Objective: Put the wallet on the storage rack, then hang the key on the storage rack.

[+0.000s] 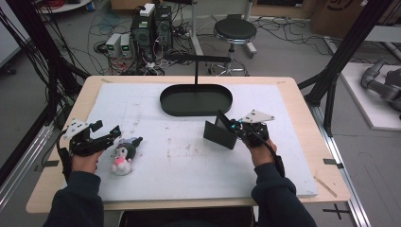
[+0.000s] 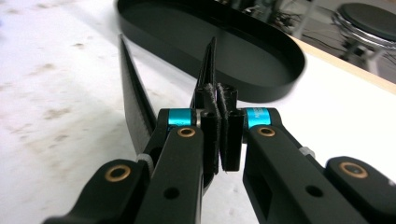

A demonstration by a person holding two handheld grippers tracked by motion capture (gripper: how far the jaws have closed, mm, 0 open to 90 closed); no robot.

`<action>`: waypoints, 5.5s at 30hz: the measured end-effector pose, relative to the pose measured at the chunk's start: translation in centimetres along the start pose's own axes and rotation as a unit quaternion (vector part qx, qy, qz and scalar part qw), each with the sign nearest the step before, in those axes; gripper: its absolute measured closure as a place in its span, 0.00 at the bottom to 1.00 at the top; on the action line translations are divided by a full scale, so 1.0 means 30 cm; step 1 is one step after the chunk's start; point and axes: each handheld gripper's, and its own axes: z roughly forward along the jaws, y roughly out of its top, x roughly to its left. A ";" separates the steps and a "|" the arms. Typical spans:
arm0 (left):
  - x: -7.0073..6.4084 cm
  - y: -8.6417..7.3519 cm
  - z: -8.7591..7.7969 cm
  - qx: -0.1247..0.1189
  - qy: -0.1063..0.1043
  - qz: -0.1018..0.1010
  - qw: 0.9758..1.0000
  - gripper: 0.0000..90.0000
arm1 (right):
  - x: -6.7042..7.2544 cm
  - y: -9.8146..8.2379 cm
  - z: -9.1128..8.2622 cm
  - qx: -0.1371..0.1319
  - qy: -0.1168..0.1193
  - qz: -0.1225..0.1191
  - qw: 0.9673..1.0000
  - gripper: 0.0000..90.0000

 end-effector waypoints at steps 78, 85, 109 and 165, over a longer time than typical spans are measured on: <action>0.010 0.000 0.006 -0.005 -0.009 0.002 1.000 0.25 | -0.029 0.301 0.460 -0.038 0.014 0.010 0.999 0.85; 0.010 -0.002 0.008 -0.004 -0.011 0.002 1.000 0.25 | -0.023 0.287 0.527 -0.043 0.028 0.050 0.997 0.84; 0.007 -0.005 0.004 -0.001 -0.011 0.002 1.000 0.25 | -0.200 0.239 0.385 -0.001 -0.062 0.076 0.995 0.51; -0.056 0.009 0.039 0.049 -0.043 0.017 0.998 0.26 | -0.229 -0.153 -0.073 0.010 -0.027 0.018 0.999 0.26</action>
